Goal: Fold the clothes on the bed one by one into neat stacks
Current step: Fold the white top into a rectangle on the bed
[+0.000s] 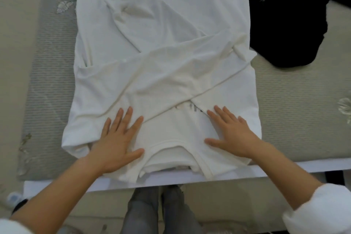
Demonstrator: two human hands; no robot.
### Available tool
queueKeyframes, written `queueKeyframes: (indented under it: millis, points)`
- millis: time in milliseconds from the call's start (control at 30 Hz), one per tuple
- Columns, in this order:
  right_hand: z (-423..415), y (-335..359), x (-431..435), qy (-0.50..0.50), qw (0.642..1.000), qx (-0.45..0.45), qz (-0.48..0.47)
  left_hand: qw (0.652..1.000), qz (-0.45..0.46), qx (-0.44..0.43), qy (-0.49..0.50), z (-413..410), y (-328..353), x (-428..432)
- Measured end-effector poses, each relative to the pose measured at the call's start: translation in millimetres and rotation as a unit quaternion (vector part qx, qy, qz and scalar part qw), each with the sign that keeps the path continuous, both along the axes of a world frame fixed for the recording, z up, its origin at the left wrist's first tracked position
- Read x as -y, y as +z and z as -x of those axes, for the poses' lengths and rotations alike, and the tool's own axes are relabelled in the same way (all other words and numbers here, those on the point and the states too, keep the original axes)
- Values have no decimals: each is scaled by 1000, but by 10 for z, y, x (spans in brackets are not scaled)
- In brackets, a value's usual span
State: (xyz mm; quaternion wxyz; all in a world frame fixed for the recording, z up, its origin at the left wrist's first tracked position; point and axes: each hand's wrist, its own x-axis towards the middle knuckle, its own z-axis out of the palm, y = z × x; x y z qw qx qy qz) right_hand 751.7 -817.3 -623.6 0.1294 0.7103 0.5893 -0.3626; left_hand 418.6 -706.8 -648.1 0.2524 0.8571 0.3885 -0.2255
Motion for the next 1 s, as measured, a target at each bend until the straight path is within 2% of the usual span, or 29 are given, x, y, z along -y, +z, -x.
queueKeyframes:
  millis: [133, 200, 267, 367, 500, 567, 633, 733, 800, 867, 1000]
  points:
    - [-92, 13, 593, 136, 989, 47, 18, 996, 0, -31, -79, 247, 99, 212]
    - [-57, -18, 846, 191, 979, 73, -17, 993, -23, -42, -108, 335, 146, 342]
    - [23, -27, 957, 205, 973, 91, -52, 989, -60, -40, -130, 342, 182, 471]
    - [76, -49, 889, 154, 979, 94, -92, 991, -106, -8, -81, 292, 196, 563]
    - [-30, -127, 857, 145, 983, 72, -87, 996, -70, 7, -61, 300, 124, 496]
    - [-75, -80, 816, 79, 991, 28, -102, 996, -69, 32, -52, 294, 148, 408]
    - [-93, 31, 670, -20, 991, 0, -133, 991, -87, 92, -43, 231, 230, 313]
    - [-162, 137, 401, -86, 986, 9, -141, 982, -79, 163, 56, 46, 353, 175]
    - [-214, 183, 278, -114, 986, -11, -119, 977, 5, 123, 173, -119, 466, 114]
    - [-261, 221, 222, -140, 986, -38, -86, 965, 81, 54, 243, -233, 558, 81]
    - [-370, 338, 286, -157, 980, -113, 53, 964, 160, -18, 213, -385, 732, 51]
